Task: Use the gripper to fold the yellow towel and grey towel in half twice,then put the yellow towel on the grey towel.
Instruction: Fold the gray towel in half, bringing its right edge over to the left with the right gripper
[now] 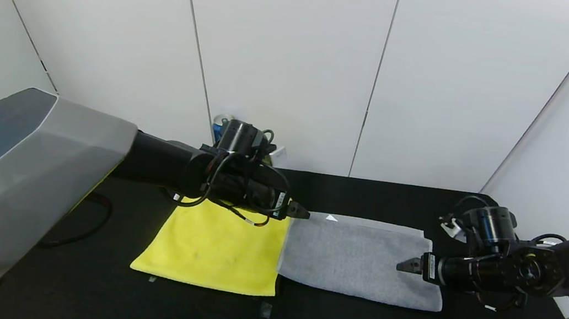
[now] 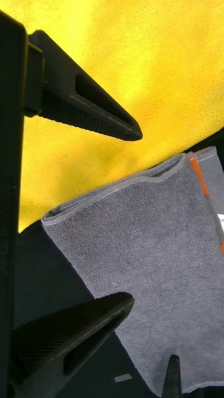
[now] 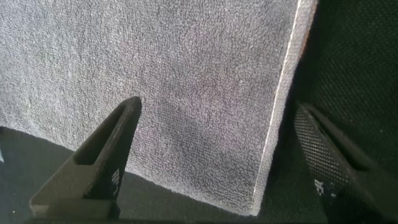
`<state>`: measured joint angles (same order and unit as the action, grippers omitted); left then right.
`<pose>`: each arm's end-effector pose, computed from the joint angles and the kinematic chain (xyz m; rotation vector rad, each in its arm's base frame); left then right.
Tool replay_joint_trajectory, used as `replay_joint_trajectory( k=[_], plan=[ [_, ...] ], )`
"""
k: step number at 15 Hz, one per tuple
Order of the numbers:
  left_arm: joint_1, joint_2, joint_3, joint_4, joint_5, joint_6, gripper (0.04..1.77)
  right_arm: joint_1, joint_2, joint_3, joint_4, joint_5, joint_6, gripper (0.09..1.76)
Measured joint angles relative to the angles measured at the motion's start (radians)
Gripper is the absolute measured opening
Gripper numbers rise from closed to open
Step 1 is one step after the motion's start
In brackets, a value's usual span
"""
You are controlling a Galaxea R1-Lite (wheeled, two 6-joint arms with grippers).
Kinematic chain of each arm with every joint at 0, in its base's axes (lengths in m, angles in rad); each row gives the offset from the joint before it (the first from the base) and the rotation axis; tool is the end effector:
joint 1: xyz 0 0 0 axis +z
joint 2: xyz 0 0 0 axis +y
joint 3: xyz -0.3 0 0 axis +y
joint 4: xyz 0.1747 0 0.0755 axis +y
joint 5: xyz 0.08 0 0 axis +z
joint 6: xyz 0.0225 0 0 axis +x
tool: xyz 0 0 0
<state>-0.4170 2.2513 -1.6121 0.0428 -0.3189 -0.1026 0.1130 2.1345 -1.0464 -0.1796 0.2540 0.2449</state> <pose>0.4110 -0.1898 0.1257 -0.0599 0.7317 -0.6701 0.3678 0.0474 0.0536 0.2895 0.9494 0.2283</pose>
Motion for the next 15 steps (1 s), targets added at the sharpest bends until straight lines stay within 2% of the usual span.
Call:
replay_joint_trajectory(
  k=[4,7,9,11,15],
  plan=[
    [0.001,-0.030,0.000,0.001,0.000,0.000,1.71,0.001,0.011,0.000,-0.002,0.000,-0.010,1.08],
    [0.001,-0.192,0.000,0.000,0.000,0.000,1.72,0.001,0.017,0.000,-0.002,0.000,-0.010,0.78],
    [0.002,-0.290,-0.001,0.000,0.000,0.000,1.72,0.002,0.017,0.000,-0.003,0.001,-0.010,0.14],
    [0.003,-0.299,0.000,0.000,0.000,0.000,1.72,0.001,0.018,-0.001,-0.003,0.002,-0.010,0.15],
    [0.003,-0.109,0.001,0.001,0.000,0.000,1.72,0.000,0.018,-0.001,-0.002,0.002,-0.009,0.15]
  ],
)
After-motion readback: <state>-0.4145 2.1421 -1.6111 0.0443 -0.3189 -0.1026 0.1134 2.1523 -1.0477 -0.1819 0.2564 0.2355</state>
